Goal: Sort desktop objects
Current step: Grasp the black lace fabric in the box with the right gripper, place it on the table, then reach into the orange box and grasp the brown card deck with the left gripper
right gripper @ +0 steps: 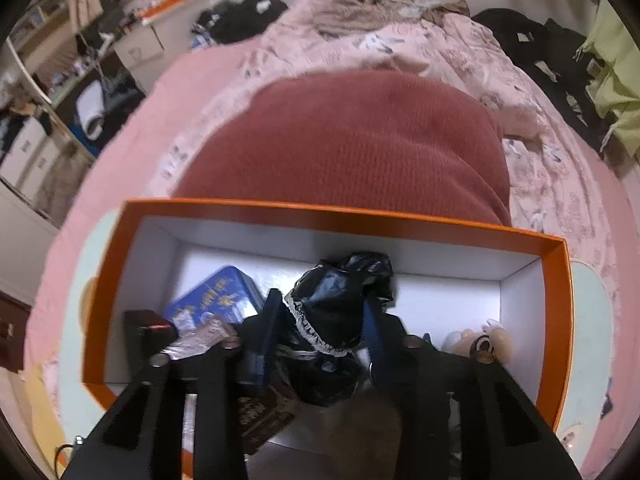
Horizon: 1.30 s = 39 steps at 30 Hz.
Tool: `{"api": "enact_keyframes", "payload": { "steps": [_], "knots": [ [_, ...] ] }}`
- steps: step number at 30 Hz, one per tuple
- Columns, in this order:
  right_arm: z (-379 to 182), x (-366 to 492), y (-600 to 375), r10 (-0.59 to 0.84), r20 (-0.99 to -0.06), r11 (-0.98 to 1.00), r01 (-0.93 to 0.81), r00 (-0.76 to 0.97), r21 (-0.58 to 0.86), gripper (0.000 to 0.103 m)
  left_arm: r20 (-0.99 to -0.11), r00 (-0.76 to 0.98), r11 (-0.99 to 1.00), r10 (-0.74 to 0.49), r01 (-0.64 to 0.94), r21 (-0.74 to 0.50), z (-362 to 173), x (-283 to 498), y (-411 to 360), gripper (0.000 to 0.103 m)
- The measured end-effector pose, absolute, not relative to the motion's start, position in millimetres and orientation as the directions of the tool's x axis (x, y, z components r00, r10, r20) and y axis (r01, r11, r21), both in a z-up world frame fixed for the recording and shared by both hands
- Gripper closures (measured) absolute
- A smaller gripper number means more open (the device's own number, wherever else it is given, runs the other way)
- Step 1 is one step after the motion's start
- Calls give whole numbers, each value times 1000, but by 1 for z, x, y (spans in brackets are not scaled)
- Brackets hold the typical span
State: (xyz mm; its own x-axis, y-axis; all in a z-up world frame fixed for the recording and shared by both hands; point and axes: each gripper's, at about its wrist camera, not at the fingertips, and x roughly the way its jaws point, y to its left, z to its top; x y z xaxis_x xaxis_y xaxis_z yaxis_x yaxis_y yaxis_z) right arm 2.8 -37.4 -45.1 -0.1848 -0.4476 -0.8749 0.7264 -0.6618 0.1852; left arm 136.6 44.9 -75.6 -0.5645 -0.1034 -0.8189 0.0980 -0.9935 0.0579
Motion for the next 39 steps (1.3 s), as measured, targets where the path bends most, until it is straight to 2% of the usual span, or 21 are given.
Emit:
{"api": "enact_keyframes", "payload": {
  "steps": [3, 8, 12, 17, 20, 23, 26, 28, 29, 30, 32, 34, 35, 39],
  "knots": [
    [-36, 2, -21, -533, -828, -647, 716, -177, 263, 69, -819, -564, -994, -103, 98, 57, -75, 139, 43, 0],
    [17, 20, 22, -706, -677, -568, 737, -207, 366, 69, -819, -564, -993, -104, 98, 58, -75, 142, 42, 0],
    [55, 45, 55, -783, -587, -500, 767, -204, 401, 69, -819, -565, -993, -105, 99, 58, -74, 141, 41, 0],
    [57, 78, 91, -794, -583, -456, 801, -171, 387, 68, -818, -565, -992, -111, 106, 62, -74, 143, 39, 0],
    [26, 93, 108, -757, -632, -486, 787, -163, 379, 67, -817, -565, -992, -115, 109, 64, -73, 147, 39, 0],
    [-9, 95, 111, -741, -662, -509, 736, -112, 446, 66, -817, -566, -992, -116, 111, 64, -73, 147, 39, 0],
    [-45, 101, 108, -688, -713, -569, 710, -134, 416, 56, -816, -565, -991, -118, 113, 65, -73, 149, 39, 0],
    [-59, 105, 106, -641, -748, -612, 703, -171, 363, 27, -816, -565, -991, -123, 120, 66, -73, 152, 38, 0],
    [-62, 108, 107, -639, -745, -613, 712, -192, 343, 24, -816, -564, -990, -127, 126, 67, -73, 153, 38, 0],
    [-62, 110, 109, -630, -746, -619, 718, -213, 318, 13, -815, -564, -989, -129, 130, 67, -72, 154, 36, 0],
    [-64, 116, 111, -590, -769, -642, 722, -247, 260, 10, -815, -564, -988, -134, 142, 64, -72, 154, 33, 0],
    [-66, 122, 113, -554, -780, -659, 726, -293, 196, 0, -814, -562, -985, -145, 159, 65, -72, 157, 30, 0],
    [-68, 127, 113, -533, -784, -666, 730, -319, 155, 0, -814, -561, -984, -150, 164, 68, -72, 158, 30, 0],
    [-69, 124, 116, -528, -772, -689, 710, -354, 146, 0, -815, -560, -985, -148, 156, 72, -74, 156, 26, 0]
  ]
}}
